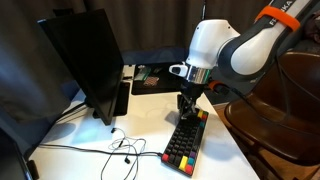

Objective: Push a black key on the keyboard

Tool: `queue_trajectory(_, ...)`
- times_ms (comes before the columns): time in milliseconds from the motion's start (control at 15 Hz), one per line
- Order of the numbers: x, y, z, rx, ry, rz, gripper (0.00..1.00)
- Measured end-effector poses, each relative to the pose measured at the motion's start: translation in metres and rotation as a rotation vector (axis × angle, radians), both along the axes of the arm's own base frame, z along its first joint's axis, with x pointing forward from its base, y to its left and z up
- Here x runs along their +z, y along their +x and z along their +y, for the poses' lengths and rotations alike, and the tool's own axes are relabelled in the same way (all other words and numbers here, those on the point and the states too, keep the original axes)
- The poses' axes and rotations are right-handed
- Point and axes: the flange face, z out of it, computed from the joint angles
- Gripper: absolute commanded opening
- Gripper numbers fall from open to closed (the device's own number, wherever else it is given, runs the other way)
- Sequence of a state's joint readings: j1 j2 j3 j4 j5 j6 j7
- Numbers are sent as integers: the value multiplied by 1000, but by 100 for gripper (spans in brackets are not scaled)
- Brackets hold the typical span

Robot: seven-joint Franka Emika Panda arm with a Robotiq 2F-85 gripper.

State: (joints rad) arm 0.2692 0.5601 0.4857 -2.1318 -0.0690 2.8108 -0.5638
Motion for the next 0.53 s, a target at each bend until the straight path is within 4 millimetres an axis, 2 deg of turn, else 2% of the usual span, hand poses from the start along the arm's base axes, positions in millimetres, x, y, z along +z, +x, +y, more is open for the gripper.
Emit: queue_trajectory(533,-4,-7,4,-23,23,70,0)
